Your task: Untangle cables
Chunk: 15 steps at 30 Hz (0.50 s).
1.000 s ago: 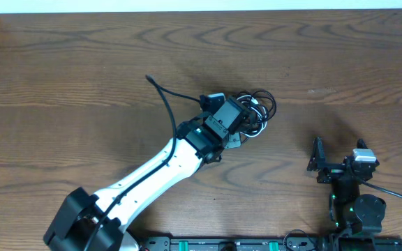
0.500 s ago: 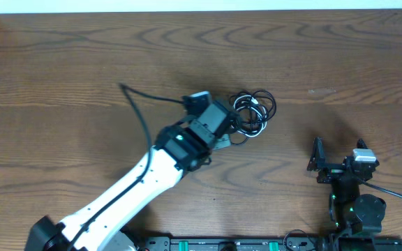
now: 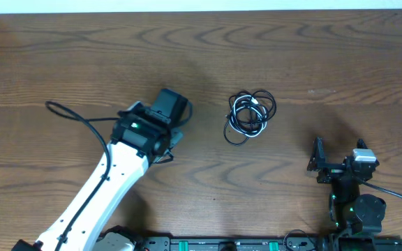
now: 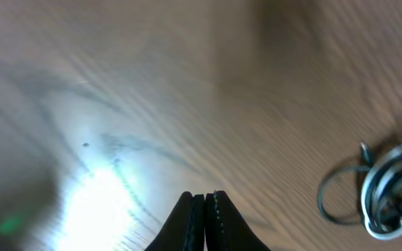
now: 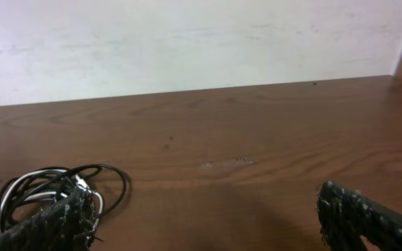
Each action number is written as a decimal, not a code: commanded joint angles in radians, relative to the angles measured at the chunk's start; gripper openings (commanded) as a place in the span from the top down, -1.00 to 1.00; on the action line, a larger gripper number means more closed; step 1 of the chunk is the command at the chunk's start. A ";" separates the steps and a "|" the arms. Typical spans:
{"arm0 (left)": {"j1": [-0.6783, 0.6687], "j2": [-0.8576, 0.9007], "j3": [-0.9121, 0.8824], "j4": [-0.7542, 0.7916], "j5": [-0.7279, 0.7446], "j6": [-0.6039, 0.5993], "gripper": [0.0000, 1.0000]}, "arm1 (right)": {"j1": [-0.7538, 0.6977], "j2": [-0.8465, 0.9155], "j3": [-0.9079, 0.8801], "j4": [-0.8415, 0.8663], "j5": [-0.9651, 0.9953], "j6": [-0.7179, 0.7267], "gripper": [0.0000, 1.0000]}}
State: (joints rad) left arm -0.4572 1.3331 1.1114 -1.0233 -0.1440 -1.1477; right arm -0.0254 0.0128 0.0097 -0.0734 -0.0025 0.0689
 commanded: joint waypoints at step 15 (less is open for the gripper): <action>0.015 -0.007 0.005 -0.041 0.051 -0.032 0.77 | 0.007 -0.001 -0.004 0.004 -0.076 0.075 -0.98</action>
State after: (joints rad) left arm -0.4458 1.3331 1.1114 -1.0580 -0.0990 -1.1748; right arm -0.0254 0.0128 0.0097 -0.0700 -0.0166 0.0822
